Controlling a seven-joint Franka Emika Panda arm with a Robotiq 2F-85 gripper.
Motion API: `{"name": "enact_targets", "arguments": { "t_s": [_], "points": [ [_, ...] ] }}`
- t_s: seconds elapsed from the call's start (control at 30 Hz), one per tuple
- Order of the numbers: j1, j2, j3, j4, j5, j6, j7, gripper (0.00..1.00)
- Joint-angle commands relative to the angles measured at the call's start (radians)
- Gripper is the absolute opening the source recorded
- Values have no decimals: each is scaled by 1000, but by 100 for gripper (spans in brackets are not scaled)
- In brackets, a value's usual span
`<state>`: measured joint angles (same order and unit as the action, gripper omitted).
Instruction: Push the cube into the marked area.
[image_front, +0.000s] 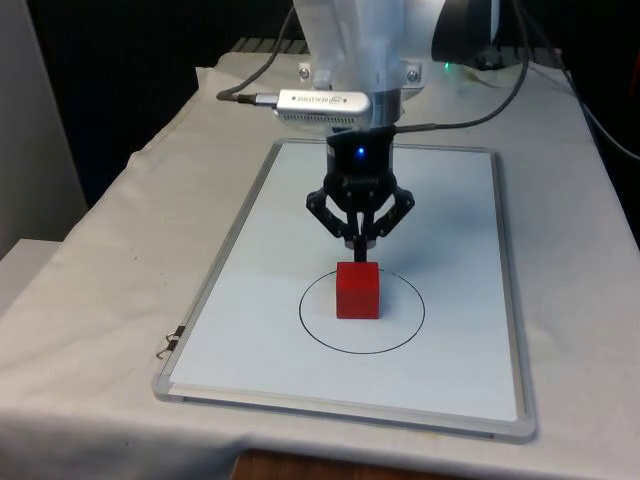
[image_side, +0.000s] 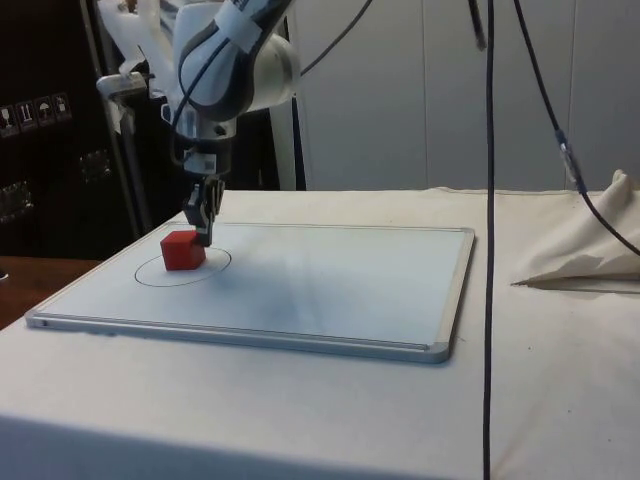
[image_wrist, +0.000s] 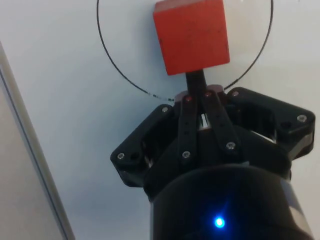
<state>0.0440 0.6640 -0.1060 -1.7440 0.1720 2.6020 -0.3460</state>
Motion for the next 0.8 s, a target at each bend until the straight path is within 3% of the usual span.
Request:
{"name": "enact_targets", "arguments": {
  "t_s": [0.0,0.03,0.23,0.57,0.6,0.77],
  "points": [
    [0,-27,-1,-21,2,-6,3,0],
    [0,-11,-1,-8,0,-2,1,0],
    [-2,-103,-1,-78,4,-26,13,0],
    [-1,-205,-7,-140,3,-66,33,0],
    [-1,-190,-7,-130,0,-61,30,0],
    [1,-265,-11,-172,0,-93,46,0]
  ]
}}
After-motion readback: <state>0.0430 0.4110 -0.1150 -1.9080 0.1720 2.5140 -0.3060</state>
